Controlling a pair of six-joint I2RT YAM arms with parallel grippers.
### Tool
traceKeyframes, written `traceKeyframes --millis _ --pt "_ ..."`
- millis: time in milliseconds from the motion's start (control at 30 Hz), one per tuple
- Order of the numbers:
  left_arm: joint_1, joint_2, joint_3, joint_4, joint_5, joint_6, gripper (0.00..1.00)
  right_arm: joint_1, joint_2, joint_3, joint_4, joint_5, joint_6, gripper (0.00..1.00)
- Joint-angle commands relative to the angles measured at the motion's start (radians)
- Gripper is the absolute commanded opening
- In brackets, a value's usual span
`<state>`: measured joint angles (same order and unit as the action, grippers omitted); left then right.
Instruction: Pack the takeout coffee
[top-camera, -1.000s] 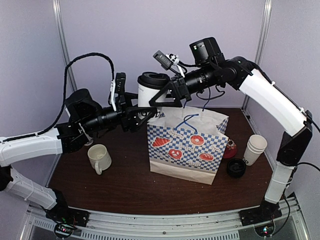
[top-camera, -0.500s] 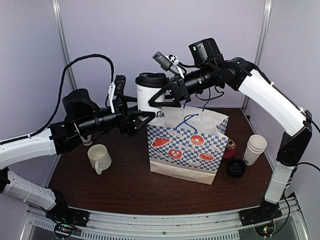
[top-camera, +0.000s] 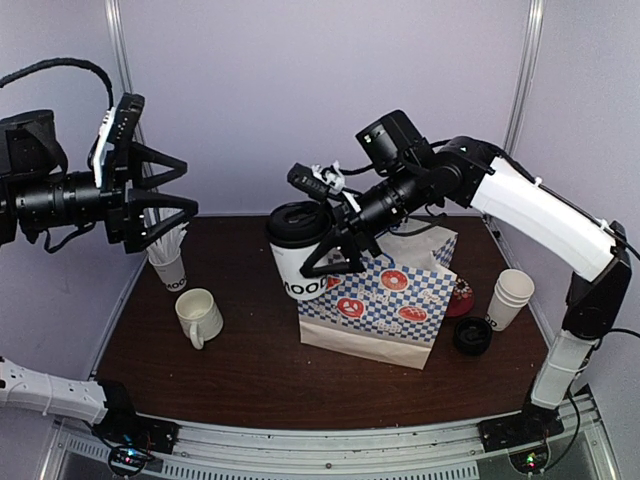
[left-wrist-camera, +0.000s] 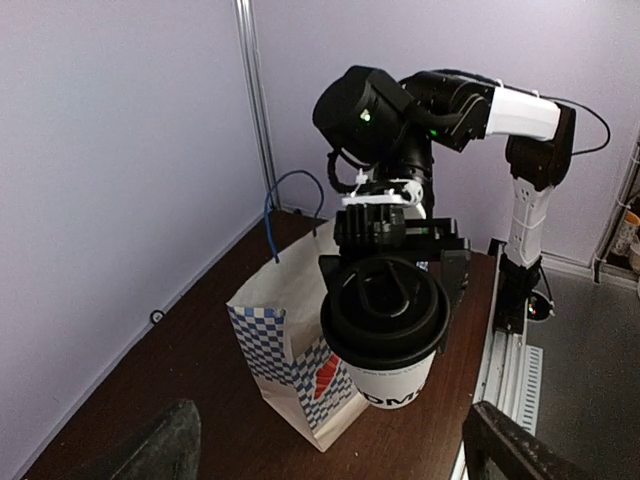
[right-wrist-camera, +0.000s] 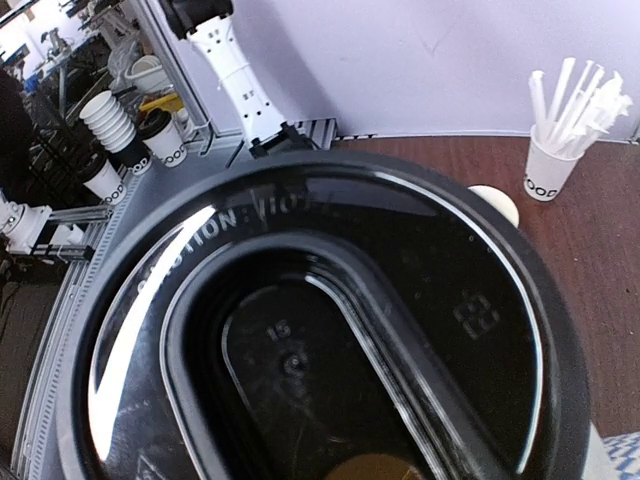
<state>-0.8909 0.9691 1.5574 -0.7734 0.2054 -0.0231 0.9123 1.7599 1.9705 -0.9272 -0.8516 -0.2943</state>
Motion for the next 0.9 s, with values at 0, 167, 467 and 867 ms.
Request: traceKeyframes --millis 0,167,467,867 --pt "0.001 0.124 0.047 -0.249 0.128 0.049 0.96 0.087 0.002 0.039 -0.121 0.093 -0.159 0.78" --pt "0.001 0.121 -0.012 -0.168 0.222 0.026 0.98 0.137 0.009 0.042 -0.162 0.149 -0.208 0.79" --pt "-0.014 0.132 -0.043 -0.121 0.267 0.030 0.96 0.165 0.064 0.099 -0.206 0.194 -0.205 0.79" --pt "-0.080 0.176 -0.076 -0.072 0.179 0.068 0.97 0.174 0.130 0.185 -0.230 0.214 -0.171 0.79"
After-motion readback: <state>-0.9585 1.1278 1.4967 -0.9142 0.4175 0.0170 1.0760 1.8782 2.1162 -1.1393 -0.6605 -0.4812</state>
